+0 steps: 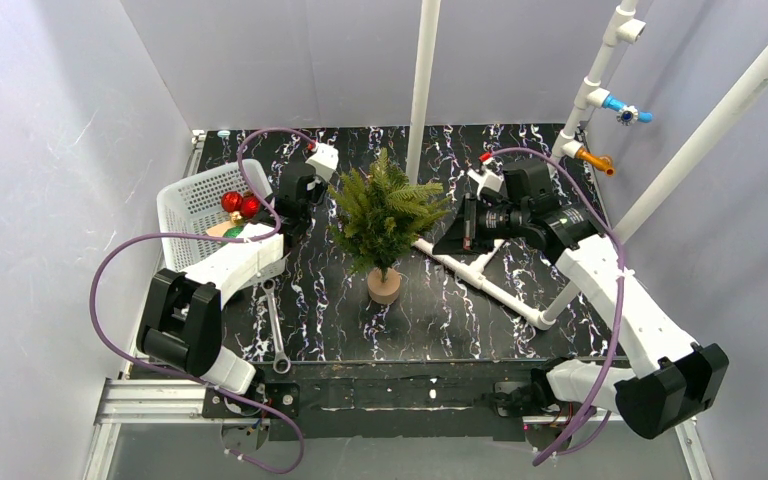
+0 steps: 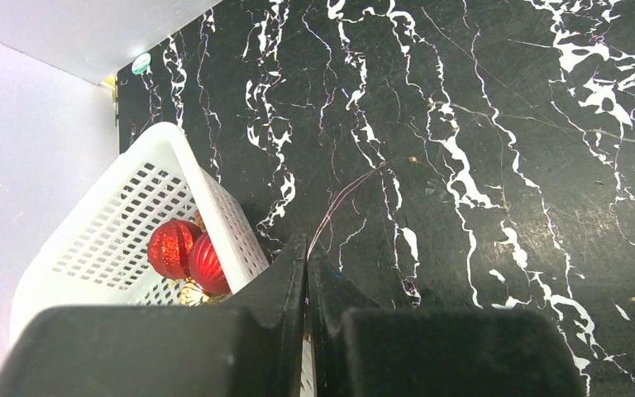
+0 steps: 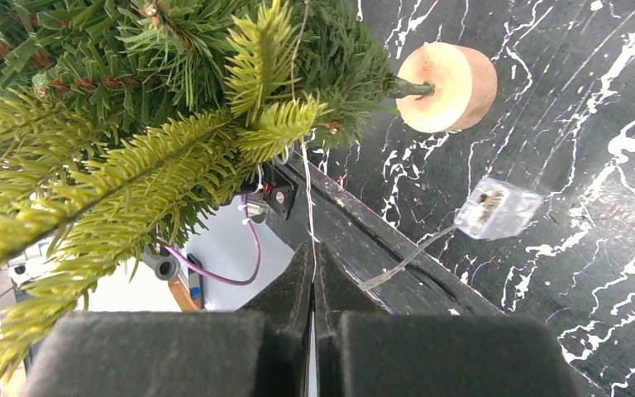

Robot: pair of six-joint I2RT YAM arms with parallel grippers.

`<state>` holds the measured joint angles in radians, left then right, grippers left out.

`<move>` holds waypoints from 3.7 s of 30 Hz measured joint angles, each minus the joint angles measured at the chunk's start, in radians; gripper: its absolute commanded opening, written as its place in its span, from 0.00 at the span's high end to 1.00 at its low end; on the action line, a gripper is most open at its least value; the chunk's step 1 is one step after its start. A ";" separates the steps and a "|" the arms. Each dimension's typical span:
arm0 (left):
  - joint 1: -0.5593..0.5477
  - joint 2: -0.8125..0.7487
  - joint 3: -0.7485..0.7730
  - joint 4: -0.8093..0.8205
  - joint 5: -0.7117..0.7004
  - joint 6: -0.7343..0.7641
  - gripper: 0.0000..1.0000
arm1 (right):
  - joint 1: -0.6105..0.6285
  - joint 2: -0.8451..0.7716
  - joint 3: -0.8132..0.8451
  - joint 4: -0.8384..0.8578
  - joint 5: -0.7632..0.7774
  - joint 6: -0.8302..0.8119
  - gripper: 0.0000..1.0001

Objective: Decorate the small christmas tree
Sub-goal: Wrap the decoration item around the Christmas tree.

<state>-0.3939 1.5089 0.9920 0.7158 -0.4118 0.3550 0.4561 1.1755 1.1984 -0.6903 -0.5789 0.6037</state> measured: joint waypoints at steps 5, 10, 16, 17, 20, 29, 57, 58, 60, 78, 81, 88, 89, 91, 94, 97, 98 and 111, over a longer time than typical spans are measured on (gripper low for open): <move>0.005 0.000 0.000 -0.001 0.000 -0.006 1.00 | 0.041 0.016 0.000 0.015 0.002 0.011 0.99; 0.013 0.000 0.000 -0.005 -0.003 -0.019 1.00 | 0.063 0.017 0.000 0.022 0.005 0.022 0.99; 0.015 -0.006 -0.005 -0.013 -0.005 -0.033 1.00 | 0.070 0.026 -0.001 0.043 0.008 0.027 0.99; 0.015 -0.008 -0.005 -0.014 -0.005 -0.034 1.00 | 0.070 0.028 -0.002 0.045 0.009 0.028 0.99; 0.015 -0.017 -0.010 -0.014 -0.005 -0.034 1.00 | 0.072 0.036 -0.002 0.053 0.013 0.031 0.99; 0.018 -0.023 -0.018 -0.018 -0.005 -0.034 1.00 | 0.083 0.072 -0.002 0.085 0.016 0.045 0.99; 0.023 -0.048 -0.032 -0.021 0.021 -0.042 1.00 | -0.075 -0.024 0.016 0.011 0.079 -0.023 0.99; 0.023 -0.049 -0.033 -0.021 0.024 -0.042 1.00 | -0.077 -0.023 0.016 0.010 0.076 -0.024 0.99; 0.023 -0.050 -0.035 -0.022 0.029 -0.041 1.00 | -0.080 -0.023 0.016 0.011 0.066 -0.027 0.99; 0.025 -0.050 -0.038 -0.043 0.030 -0.038 1.00 | -0.075 -0.001 -0.051 0.066 -0.012 0.016 0.99; 0.025 -0.050 -0.038 -0.046 0.031 -0.038 1.00 | -0.075 0.015 -0.051 0.073 -0.014 0.018 0.99; 0.025 -0.050 -0.038 -0.050 0.030 -0.042 1.00 | -0.075 0.027 -0.051 0.090 -0.016 0.017 0.99; 0.026 -0.050 -0.038 -0.050 0.031 -0.043 1.00 | -0.075 0.032 -0.051 0.090 -0.015 0.017 0.99; 0.025 -0.050 -0.038 -0.050 0.031 -0.046 1.00 | -0.075 0.043 -0.051 0.090 -0.014 0.014 0.99; 0.026 -0.050 -0.038 -0.051 0.031 -0.050 1.00 | -0.076 0.063 -0.051 0.090 -0.009 0.005 0.99; 0.026 -0.050 -0.038 -0.053 0.031 -0.050 1.00 | -0.084 0.077 -0.048 0.086 -0.003 -0.009 0.99; 0.026 -0.050 -0.038 -0.053 0.031 -0.050 1.00 | -0.089 0.078 -0.048 0.084 0.000 -0.011 0.99; 0.026 -0.051 -0.053 -0.042 0.023 -0.026 1.00 | -0.108 0.050 -0.022 0.056 -0.008 -0.029 0.99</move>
<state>-0.3683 1.4582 0.9394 0.6743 -0.3893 0.3290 0.3477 1.2251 1.1767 -0.6346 -0.5869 0.5747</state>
